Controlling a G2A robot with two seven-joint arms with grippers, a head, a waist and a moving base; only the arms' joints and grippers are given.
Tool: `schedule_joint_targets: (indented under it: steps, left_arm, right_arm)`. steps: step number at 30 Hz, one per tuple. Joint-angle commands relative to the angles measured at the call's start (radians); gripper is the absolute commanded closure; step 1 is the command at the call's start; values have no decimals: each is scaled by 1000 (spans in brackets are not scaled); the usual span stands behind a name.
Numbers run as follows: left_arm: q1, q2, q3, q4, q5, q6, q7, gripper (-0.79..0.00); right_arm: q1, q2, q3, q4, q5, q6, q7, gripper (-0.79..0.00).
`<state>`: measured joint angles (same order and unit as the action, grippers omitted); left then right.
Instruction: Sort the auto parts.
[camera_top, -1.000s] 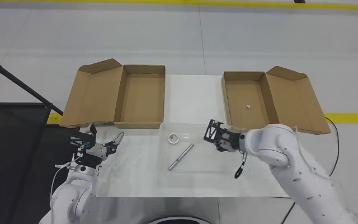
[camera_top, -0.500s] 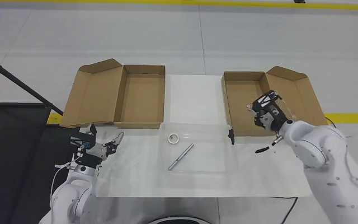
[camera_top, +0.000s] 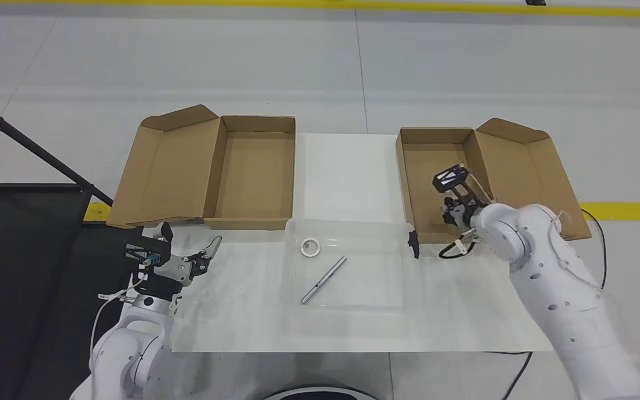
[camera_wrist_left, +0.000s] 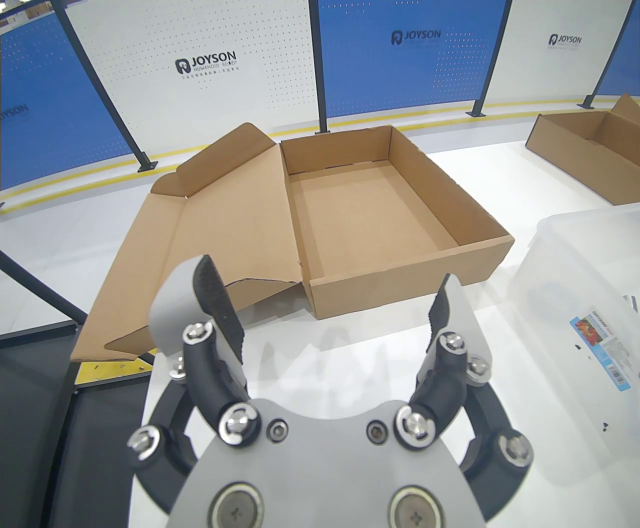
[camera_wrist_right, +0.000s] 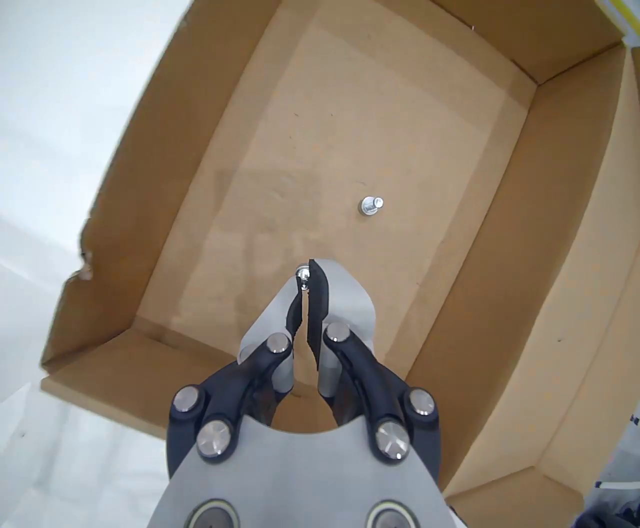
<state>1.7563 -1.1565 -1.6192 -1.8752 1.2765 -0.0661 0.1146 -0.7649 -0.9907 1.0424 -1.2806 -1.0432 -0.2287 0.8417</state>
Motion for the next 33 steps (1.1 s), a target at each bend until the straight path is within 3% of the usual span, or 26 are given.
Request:
schedule_joint_targets:
  steps: [1, 5, 11, 17, 21, 24, 27, 33]
  left_arm:
    - [0, 0, 0, 0, 0, 0, 0, -785]
    - [0, 0, 0, 0, 0, 0, 0, -785]
    - [0, 0, 0, 0, 0, 0, 0, -785]
    - [0, 0, 0, 0, 0, 0, 0, -785]
    - [0, 0, 0, 0, 0, 0, 0, -785]
    - [-8, 2, -2, -31, -2, -60, 10, -785]
    - [-31, 7, -6, -74, 2, -144, -13, -785]
    - [-139, 21, 34, -170, 93, -351, -147, -785]
  right_arm:
    - [29, -11, -25, 43, 3, 6, -1, 0]
    - [54, -25, -46, 84, 4, 17, -15, 0]
    - [48, -25, -31, 77, -2, 19, -9, -231]
    - [6, -11, 25, 13, -8, 22, -9, -339]
    - [-49, 6, 89, -77, -22, 30, -22, -459]
    - [-129, 25, 163, -192, -23, 14, -81, -656]
    - [-252, 46, 256, -337, -48, -19, -182, -773]
    - [-552, 79, 475, -596, -97, -90, -424, -785]
